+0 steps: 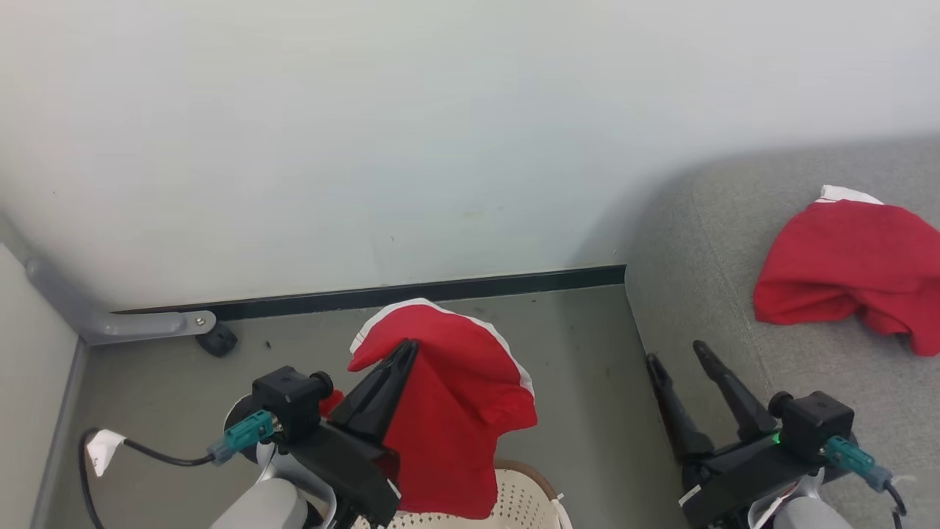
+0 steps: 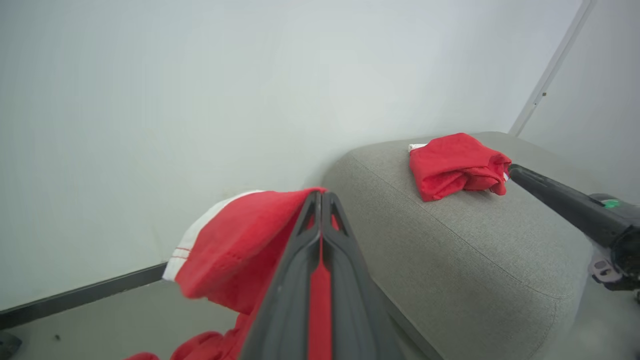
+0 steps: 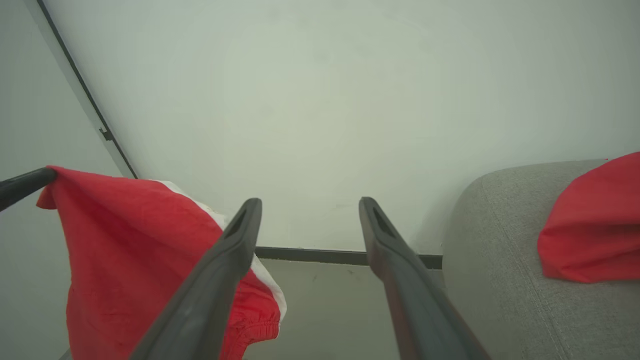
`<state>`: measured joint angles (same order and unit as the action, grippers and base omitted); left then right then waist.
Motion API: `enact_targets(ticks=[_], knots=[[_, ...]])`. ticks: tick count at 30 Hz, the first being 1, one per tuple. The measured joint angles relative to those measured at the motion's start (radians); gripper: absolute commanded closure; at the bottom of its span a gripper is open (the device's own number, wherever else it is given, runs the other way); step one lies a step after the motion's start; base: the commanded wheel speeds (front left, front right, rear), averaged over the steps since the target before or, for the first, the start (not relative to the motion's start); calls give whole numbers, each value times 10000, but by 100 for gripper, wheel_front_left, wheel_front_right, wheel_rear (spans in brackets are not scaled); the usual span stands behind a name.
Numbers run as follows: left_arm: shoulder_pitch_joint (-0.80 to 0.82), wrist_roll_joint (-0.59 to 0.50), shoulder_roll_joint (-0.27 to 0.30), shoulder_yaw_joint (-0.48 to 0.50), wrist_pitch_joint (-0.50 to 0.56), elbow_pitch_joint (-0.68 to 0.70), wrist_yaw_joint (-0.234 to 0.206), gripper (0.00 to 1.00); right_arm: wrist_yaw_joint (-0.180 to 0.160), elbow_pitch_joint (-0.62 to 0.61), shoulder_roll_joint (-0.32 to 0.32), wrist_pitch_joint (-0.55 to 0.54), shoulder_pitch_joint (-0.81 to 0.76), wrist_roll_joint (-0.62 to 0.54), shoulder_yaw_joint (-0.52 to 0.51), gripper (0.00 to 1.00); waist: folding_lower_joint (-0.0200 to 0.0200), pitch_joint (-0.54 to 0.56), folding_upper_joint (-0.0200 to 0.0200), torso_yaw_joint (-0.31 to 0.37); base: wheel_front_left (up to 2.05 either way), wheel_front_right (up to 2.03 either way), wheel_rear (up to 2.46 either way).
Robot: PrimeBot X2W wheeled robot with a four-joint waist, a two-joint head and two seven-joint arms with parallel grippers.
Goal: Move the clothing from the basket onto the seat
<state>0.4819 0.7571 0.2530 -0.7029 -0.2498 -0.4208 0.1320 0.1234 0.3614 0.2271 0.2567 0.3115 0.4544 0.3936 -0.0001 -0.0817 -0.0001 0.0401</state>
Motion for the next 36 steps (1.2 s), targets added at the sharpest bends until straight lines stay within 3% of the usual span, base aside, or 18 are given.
enact_targets(ticks=[14, 36], knots=[[-21, -295, 59, 130, -4, 1793, 0, 100, 0, 351, 86, -372, 785, 228, 2209, 0, 1, 80, 0, -199, 0, 0, 0], [-21, -370, -4, 86, -31, 2328, -88, 100, 0, 48, -414, -253, 1961, 1722, 5081, 0, 2, -9, 2, -844, 0, 0, 0]])
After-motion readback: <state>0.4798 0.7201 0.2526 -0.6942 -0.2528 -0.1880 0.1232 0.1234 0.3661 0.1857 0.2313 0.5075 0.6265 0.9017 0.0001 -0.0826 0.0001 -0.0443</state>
